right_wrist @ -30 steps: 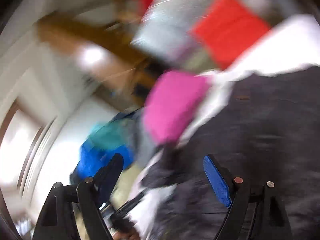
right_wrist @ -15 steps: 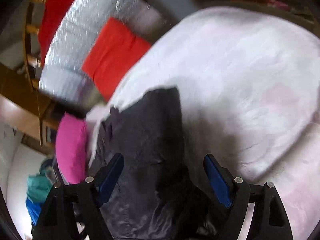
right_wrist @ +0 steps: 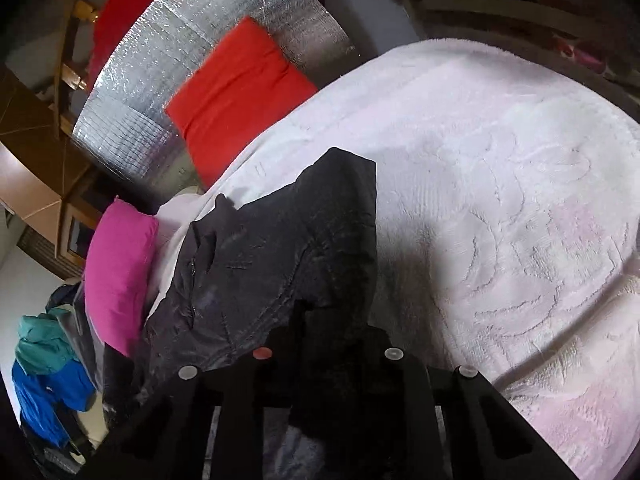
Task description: Fold large clothes
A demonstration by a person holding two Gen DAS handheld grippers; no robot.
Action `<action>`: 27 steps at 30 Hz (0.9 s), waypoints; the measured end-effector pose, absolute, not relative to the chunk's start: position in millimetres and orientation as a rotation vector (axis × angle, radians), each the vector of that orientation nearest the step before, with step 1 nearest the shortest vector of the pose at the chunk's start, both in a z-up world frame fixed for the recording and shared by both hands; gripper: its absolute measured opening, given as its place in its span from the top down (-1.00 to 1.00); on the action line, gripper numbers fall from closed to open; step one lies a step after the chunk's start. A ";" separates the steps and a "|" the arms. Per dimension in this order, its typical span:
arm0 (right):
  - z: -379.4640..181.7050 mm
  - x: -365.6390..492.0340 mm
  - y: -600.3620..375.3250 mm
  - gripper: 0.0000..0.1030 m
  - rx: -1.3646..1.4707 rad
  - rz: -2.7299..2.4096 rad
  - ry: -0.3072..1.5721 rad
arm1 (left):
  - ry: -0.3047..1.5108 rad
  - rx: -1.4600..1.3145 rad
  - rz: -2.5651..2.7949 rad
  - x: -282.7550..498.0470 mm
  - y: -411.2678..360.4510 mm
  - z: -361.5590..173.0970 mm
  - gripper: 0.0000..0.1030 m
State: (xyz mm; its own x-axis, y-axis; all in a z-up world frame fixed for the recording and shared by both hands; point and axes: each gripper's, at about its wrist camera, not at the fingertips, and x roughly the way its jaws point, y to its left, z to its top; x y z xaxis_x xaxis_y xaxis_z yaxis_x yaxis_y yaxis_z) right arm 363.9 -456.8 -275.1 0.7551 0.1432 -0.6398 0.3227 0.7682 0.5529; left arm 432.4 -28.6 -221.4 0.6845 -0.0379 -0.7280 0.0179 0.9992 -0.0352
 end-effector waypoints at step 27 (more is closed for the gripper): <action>-205.1 307.6 -385.6 -0.59 0.552 -0.190 0.553 | 0.698 -0.406 0.434 388.5 193.2 -170.0 -0.66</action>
